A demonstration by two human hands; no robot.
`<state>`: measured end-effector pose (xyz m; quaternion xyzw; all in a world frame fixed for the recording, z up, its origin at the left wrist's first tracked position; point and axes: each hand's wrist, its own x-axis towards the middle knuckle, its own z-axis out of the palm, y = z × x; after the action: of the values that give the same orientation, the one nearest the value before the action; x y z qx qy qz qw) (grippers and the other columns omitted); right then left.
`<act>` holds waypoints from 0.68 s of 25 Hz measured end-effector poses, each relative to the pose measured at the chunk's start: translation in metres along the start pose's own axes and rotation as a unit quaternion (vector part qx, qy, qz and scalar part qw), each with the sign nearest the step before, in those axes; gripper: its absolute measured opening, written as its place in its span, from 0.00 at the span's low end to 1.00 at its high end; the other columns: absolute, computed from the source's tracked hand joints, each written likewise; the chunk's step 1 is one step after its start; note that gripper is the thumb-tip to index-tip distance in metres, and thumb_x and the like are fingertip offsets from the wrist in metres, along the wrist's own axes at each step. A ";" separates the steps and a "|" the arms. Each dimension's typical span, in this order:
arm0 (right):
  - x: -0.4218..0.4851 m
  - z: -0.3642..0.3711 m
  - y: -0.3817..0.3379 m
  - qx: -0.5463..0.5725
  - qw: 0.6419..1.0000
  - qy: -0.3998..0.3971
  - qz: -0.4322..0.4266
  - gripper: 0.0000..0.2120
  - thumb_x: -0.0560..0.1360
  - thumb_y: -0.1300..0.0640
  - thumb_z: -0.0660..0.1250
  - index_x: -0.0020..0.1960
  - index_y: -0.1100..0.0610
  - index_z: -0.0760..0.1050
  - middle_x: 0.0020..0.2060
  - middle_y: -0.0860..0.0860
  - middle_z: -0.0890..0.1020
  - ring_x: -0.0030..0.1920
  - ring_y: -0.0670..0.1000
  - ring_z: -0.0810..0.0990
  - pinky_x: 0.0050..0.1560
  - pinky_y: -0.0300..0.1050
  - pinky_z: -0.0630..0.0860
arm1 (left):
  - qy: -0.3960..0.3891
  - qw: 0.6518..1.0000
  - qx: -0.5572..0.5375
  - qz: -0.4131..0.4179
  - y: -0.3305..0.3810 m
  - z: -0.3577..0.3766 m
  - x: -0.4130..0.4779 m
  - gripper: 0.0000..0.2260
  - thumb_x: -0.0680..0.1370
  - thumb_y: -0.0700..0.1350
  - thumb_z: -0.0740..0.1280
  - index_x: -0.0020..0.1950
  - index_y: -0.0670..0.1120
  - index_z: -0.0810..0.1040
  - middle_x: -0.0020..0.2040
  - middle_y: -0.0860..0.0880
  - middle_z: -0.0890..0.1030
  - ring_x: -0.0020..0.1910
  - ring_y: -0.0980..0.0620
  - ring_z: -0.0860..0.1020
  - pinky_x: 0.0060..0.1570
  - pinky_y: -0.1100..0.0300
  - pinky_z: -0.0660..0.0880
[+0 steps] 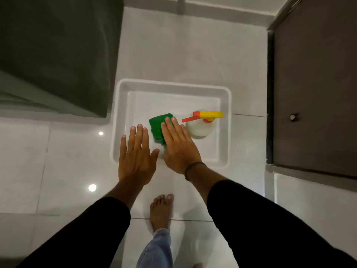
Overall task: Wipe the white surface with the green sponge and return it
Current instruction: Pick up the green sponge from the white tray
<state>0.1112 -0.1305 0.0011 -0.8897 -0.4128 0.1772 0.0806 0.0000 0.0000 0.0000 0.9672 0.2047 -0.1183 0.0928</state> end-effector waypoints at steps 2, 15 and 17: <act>0.027 0.012 0.002 -0.004 1.000 -0.018 -0.013 0.38 0.78 0.51 0.59 0.82 0.61 0.47 0.83 0.59 0.51 0.82 0.59 0.46 0.81 0.59 0.49 | -0.016 1.000 -0.014 -0.005 -0.007 0.014 0.008 0.35 0.87 0.62 0.49 0.86 0.40 0.60 0.88 0.38 0.60 0.87 0.36 0.56 0.86 0.35 0.54; 0.044 0.027 0.010 -0.050 0.997 -0.051 -0.024 0.28 0.84 0.59 0.53 0.81 0.64 0.51 0.81 0.63 0.56 0.81 0.63 0.52 0.81 0.57 0.50 | 0.003 0.998 -0.056 -0.003 -0.013 0.022 0.012 0.37 0.87 0.64 0.47 0.88 0.41 0.55 0.89 0.40 0.54 0.89 0.40 0.51 0.87 0.37 0.52; 0.025 0.015 0.002 -0.031 0.999 -0.007 -0.027 0.25 0.84 0.61 0.46 0.80 0.66 0.54 0.79 0.65 0.60 0.80 0.65 0.56 0.81 0.58 0.54 | 0.002 0.999 -0.044 0.002 -0.014 0.009 -0.007 0.37 0.87 0.64 0.47 0.88 0.41 0.54 0.89 0.41 0.54 0.89 0.40 0.50 0.87 0.37 0.51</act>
<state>0.1220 -0.1125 -0.0192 -0.8792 -0.4422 0.1687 0.0551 -0.0136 0.0075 -0.0088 0.9627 0.2084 -0.1069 0.1354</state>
